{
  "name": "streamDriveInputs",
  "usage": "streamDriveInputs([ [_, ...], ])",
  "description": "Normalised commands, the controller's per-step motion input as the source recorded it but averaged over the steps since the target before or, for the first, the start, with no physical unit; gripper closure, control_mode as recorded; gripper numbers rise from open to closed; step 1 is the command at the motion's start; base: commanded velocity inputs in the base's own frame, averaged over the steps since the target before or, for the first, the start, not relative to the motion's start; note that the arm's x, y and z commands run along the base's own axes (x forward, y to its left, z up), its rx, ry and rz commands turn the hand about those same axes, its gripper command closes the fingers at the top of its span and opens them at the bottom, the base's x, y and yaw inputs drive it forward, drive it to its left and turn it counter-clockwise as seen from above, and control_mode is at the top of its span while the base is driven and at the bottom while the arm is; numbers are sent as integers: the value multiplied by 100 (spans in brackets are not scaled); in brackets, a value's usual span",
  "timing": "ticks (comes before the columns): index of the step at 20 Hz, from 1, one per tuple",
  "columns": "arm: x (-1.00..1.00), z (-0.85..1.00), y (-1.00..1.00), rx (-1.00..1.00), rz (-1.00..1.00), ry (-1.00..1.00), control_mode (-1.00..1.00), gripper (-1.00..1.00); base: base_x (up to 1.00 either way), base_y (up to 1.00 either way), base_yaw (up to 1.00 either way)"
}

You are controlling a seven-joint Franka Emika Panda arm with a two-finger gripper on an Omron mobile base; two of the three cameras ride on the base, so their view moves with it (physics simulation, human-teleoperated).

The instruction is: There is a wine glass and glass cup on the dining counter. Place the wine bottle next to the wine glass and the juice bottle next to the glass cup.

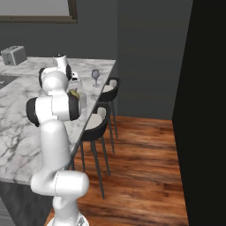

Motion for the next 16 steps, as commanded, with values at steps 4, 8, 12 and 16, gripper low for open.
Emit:
streamDriveInputs([
  [4,0,7,-1,1,0,-9,-100,-100,0,0,0],
  [8,-7,14,0,3,0,-8,-100,-100,0,0,0],
  [12,-12,18,0,3,0,-7,-100,-100,0,0,0],
  [16,-23,20,0,2,-2,-6,-100,-100,0,0,0],
])
